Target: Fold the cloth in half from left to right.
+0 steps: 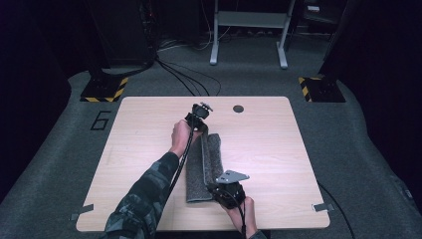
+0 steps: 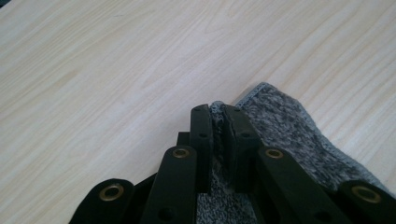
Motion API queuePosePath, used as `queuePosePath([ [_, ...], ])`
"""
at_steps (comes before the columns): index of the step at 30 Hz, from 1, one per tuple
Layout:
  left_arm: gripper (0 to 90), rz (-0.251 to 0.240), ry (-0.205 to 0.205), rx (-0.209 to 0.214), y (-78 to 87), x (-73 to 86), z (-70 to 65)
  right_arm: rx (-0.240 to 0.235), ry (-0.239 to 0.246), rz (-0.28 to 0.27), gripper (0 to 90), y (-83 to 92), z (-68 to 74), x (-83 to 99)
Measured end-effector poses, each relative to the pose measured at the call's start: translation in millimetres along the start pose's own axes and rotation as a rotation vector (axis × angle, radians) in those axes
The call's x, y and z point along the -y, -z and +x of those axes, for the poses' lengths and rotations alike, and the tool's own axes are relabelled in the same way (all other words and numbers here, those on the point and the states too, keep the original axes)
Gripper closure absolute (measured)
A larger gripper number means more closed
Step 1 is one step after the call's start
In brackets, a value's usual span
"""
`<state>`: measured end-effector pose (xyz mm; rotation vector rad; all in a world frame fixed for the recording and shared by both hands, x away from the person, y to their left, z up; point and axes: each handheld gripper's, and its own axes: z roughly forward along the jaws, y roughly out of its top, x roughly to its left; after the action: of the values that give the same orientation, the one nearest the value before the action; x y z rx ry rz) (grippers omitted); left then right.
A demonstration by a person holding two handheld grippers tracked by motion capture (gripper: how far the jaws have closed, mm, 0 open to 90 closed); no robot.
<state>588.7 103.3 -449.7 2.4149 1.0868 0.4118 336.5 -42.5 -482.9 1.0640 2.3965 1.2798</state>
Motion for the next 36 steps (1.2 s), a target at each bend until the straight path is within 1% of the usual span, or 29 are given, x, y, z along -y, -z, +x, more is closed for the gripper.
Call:
queuePosePath([
  [1,82.2,-0.005,-0.002,0.001,-1.4,-0.5,-0.8,0.007,0.001,0.004,87.8,1.2,-2.6,2.1],
  [2,80.7,-0.006,0.008,0.007,-2.4,-1.2,-1.4,0.009,-0.007,0.003,87.6,2.2,-4.3,3.5],
  [3,76.0,-0.012,0.012,0.011,-3.3,-1.5,-1.4,0.017,-0.010,0.009,87.4,2.9,-6.4,4.5],
  [4,69.5,-0.019,0.027,0.020,-4.2,-1.8,-1.8,0.018,-0.024,0.016,87.0,3.6,-7.1,5.2],
  [5,60.0,-0.025,0.029,0.029,-3.8,-1.8,-1.3,0.028,-0.026,0.021,85.5,4.5,-9.0,6.6],
  [6,52.5,-0.036,0.045,0.042,-2.3,-1.3,-1.5,0.033,-0.025,0.021,83.1,5.2,-10.2,7.5],
  [8,35.0,-0.075,0.062,0.040,3.4,0.9,-0.5,0.054,-0.032,0.042,72.6,7.9,-13.7,10.8],
  [10,27.3,-0.119,0.082,0.045,12.6,5.4,3.9,0.077,-0.062,0.059,62.7,12.0,-19.0,15.3],
  [11,25.1,-0.118,0.071,0.048,16.0,7.2,6.6,0.096,-0.074,0.071,56.1,15.7,-23.7,17.9],
  [12,23.9,-0.126,0.073,0.056,19.8,10.5,9.1,0.101,-0.084,0.073,51.8,18.4,-26.6,19.1],
  [13,21.7,-0.135,0.074,0.050,23.4,14.6,11.7,0.114,-0.089,0.066,47.2,22.9,-31.0,19.8],
  [14,22.0,-0.142,0.074,0.038,26.1,20.0,14.3,0.120,-0.096,0.056,43.1,26.9,-35.0,19.1],
  [15,22.0,-0.143,0.079,0.029,26.8,25.7,17.5,0.124,-0.099,0.051,36.5,29.5,-38.9,17.0],
  [16,21.5,-0.127,0.083,0.021,26.1,31.6,20.9,0.135,-0.107,0.055,33.6,30.7,-41.1,12.9],
  [17,21.5,-0.115,0.095,0.011,23.9,37.8,24.0,0.135,-0.099,0.045,31.7,30.7,-43.2,8.3],
  [18,21.4,-0.096,0.092,0.002,21.2,44.1,27.1,0.128,-0.085,0.046,26.3,28.8,-44.1,2.9],
  [19,21.3,-0.086,0.106,0.005,16.7,51.7,30.0,0.122,-0.066,0.061,24.5,24.8,-44.8,-2.7],
  [20,21.6,-0.074,0.109,0.006,13.8,55.8,31.2,0.108,-0.051,0.070,22.9,16.7,-45.7,-7.5],
  [21,21.5,-0.059,0.113,0.003,10.2,60.6,31.7,0.111,-0.037,0.083,22.5,11.3,-45.8,-9.5],
  [22,21.7,-0.051,0.120,0.002,5.7,65.9,31.9,0.115,-0.021,0.114,22.4,4.2,-45.2,-10.8],
  [23,21.9,-0.052,0.119,-0.007,2.9,68.8,32.0,0.128,-0.010,0.145,22.1,-4.6,-43.8,-9.6],
  [25,22.0,-0.040,0.131,-0.005,-3.7,74.4,32.7,0.136,0.016,0.186,22.9,-12.3,-43.2,-3.2],
  [27,22.2,-0.033,0.127,-0.020,-8.4,77.6,32.9,0.147,-0.003,0.211,22.8,-15.1,-42.5,4.6],
  [30,22.2,-0.031,0.128,-0.032,-13.2,79.5,31.4,0.159,0.007,0.218,23.0,-13.8,-45.3,14.2],
  [31,22.1,-0.030,0.126,-0.031,-14.6,79.9,30.6,0.164,-0.007,0.223,23.0,-13.0,-44.5,16.9],
  [32,22.1,-0.025,0.127,-0.025,-15.3,80.1,29.7,0.166,0.005,0.224,23.1,-12.6,-44.8,18.7],
  [33,22.0,-0.034,0.122,-0.027,-16.7,80.8,28.5,0.170,0.009,0.231,23.2,-12.3,-44.3,20.1],
  [34,22.1,-0.030,0.118,-0.026,-16.8,80.9,28.0,0.177,0.000,0.235,23.3,-11.4,-42.4,22.5],
  [36,21.7,-0.040,0.126,-0.018,-17.7,81.2,25.9,0.180,0.010,0.227,23.4,-9.3,-41.6,26.2],
])
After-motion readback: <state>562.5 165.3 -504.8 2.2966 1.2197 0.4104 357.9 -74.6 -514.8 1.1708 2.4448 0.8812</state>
